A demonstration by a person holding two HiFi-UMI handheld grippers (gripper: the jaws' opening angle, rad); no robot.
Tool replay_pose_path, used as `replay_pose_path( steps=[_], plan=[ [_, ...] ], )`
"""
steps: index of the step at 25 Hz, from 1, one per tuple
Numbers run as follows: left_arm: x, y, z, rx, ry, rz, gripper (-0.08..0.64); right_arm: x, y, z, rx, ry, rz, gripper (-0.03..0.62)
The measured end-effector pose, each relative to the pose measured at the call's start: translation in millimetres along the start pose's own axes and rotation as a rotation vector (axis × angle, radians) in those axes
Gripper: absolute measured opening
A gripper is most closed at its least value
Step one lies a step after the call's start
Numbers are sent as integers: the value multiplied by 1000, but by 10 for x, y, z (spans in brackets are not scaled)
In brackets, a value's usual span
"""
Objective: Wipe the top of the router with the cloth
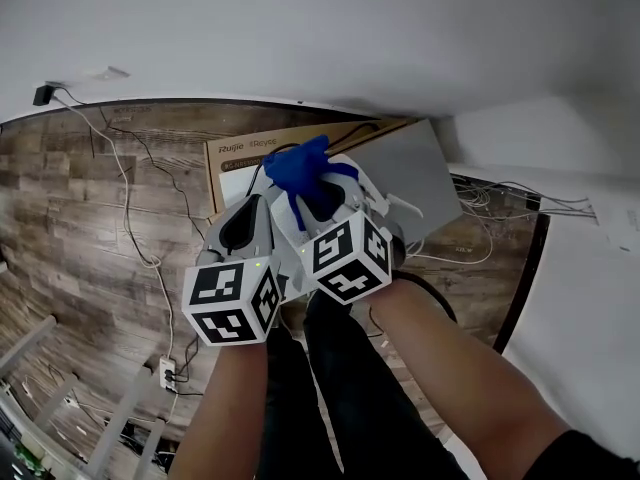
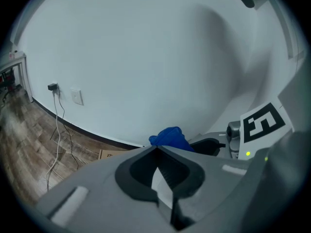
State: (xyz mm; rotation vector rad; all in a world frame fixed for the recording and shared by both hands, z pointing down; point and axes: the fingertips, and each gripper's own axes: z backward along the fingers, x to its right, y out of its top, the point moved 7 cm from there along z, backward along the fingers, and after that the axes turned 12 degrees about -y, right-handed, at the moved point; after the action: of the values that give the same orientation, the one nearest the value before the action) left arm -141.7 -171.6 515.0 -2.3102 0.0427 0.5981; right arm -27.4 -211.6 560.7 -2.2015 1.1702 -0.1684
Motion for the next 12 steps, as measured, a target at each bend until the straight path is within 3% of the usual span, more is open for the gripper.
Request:
replay_pose_path(
  steps=[5,12],
  plan=[
    [205,142,-237,-19,-39,-38,2,318,-151,60,-17,-73,-79,127],
    [545,259,-462,-66,-104,-122,2,383,-441,297,-22,-142,-196,127]
  ],
)
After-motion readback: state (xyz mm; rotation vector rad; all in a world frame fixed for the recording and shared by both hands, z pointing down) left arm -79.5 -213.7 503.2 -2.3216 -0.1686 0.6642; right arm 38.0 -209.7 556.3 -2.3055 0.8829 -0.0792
